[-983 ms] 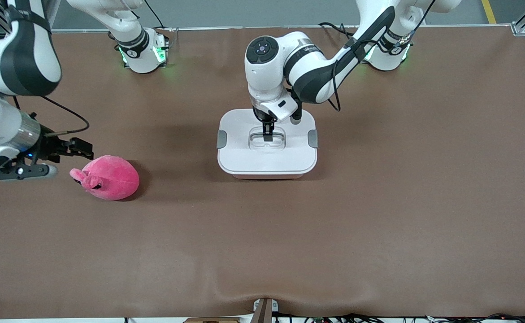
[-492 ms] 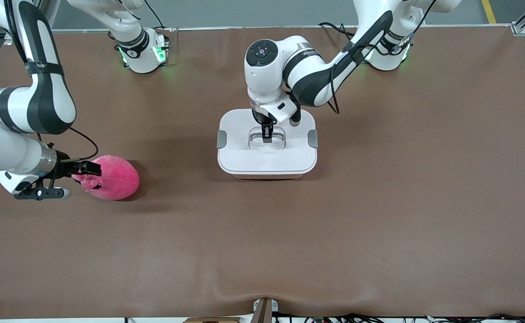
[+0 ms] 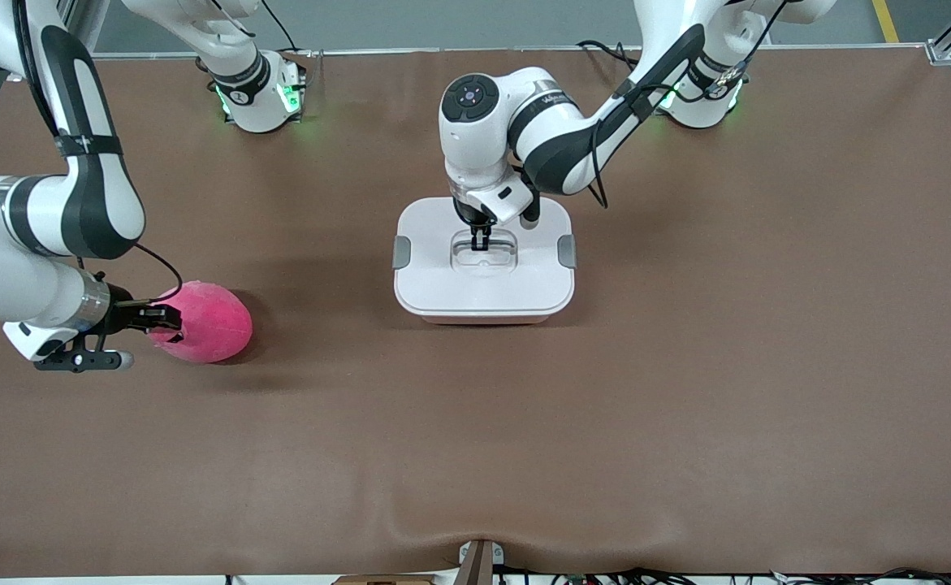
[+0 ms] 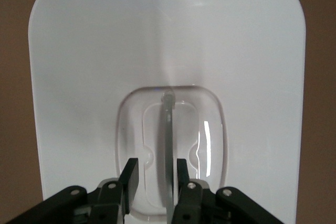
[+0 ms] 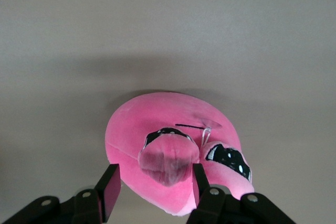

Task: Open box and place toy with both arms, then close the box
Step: 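Grasp the lid handle with the left gripper while the right gripper grasps the toy, then lift the lid off with the left gripper while the right gripper lifts the toy, then lower the pink toy into the open box and open the right gripper, then carry the lid over the box with the left gripper while the right gripper withdraws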

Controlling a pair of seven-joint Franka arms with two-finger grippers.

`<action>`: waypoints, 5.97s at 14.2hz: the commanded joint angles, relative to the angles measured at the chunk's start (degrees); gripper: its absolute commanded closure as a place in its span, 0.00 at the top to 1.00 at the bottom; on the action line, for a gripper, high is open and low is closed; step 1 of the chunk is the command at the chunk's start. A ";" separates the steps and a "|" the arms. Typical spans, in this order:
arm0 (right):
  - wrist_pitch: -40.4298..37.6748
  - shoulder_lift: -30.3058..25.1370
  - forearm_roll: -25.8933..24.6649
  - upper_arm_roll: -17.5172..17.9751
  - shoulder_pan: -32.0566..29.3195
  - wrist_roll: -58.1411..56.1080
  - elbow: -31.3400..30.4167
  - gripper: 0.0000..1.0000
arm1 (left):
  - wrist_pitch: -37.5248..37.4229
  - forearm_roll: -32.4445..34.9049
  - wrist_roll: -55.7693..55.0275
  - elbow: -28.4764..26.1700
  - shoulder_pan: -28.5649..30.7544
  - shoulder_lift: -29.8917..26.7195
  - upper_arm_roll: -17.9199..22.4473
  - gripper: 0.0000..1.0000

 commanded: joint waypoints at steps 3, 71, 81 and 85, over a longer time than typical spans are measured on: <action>0.62 0.63 -0.34 0.70 -1.69 1.03 -0.32 0.51 | 0.04 1.50 -1.61 1.06 -0.45 0.53 -0.02 0.03; -7.65 -0.60 -5.00 4.66 42.08 -48.88 17.70 1.00 | -25.89 -13.88 80.92 3.61 44.72 -8.08 -0.46 0.00; -11.49 -1.82 -3.94 3.95 36.47 -49.51 17.79 1.00 | -25.89 -16.34 73.73 4.13 40.96 -8.08 -0.81 0.00; -16.78 -5.68 -3.94 3.95 30.23 -42.85 17.79 1.00 | -25.45 -16.34 64.95 4.66 34.72 -8.69 -0.89 0.00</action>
